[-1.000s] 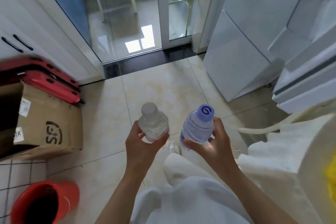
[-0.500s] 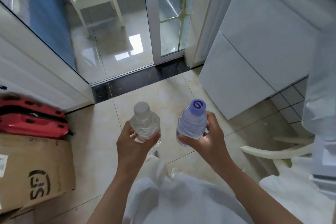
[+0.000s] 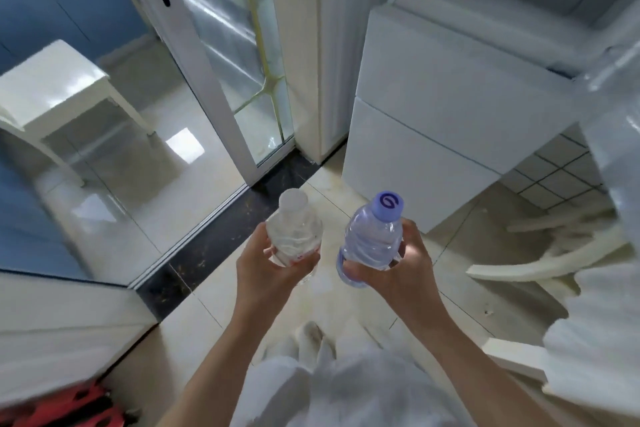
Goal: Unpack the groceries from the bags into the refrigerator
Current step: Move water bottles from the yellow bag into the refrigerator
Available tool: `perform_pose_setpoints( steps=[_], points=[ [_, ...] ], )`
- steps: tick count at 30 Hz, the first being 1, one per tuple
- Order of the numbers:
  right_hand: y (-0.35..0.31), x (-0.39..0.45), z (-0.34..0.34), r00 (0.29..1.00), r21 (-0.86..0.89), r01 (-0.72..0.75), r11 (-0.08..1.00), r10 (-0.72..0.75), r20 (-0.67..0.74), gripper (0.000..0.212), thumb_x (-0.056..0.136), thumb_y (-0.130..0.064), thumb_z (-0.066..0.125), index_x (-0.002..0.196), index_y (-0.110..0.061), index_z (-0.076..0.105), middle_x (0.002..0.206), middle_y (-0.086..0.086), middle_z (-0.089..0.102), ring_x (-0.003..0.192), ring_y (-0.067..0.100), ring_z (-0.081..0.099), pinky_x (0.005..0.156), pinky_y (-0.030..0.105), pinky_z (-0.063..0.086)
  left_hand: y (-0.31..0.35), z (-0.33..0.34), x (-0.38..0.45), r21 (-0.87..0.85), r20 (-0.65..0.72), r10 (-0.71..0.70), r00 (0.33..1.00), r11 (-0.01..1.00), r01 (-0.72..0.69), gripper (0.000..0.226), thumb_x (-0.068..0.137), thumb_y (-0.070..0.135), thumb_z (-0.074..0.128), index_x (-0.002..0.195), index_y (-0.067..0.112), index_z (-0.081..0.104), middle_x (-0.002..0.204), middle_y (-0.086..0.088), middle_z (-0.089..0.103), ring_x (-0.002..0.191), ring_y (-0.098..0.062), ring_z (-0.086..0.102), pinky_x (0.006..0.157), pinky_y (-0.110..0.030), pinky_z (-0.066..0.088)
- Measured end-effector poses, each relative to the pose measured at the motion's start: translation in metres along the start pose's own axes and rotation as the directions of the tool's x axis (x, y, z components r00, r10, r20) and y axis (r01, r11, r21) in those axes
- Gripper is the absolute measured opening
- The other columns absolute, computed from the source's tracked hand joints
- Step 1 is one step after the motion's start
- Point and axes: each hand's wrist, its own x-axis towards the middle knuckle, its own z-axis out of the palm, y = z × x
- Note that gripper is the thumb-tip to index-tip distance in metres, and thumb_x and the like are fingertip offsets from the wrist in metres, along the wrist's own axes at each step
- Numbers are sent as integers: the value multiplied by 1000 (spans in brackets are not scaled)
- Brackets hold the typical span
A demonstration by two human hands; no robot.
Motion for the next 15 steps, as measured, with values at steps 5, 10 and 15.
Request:
perform_pose_setpoints(
  steps=[5, 10, 15],
  points=[
    [-24, 53, -5, 984, -18, 16, 1000, -19, -178, 67, 49, -40, 87, 104, -28, 51, 91, -11, 63, 80, 4, 63, 69, 16, 50, 23, 17, 74, 10, 104, 35, 994, 999, -36, 58, 55, 29, 94, 102, 40, 61, 98, 19, 69, 93, -9, 67, 79, -32, 57],
    [-44, 112, -33, 954, 33, 41, 999, -29, -300, 70, 45, -40, 87, 106, -29, 55, 93, -7, 68, 85, 11, 67, 75, 35, 56, 56, 54, 145, 4, 190, 114, 975, 993, -117, 55, 55, 27, 95, 99, 33, 63, 93, 13, 71, 89, -17, 68, 78, -43, 58],
    [-60, 178, -77, 917, 45, 72, 996, -49, -396, 72, 53, -27, 92, 115, -28, 54, 104, -9, 67, 95, 9, 65, 80, 29, 54, 100, 106, 218, -38, 203, 172, 964, 985, -167, 59, 49, 40, 93, 101, 33, 64, 90, 10, 72, 86, -17, 70, 78, -48, 58]
  ],
)
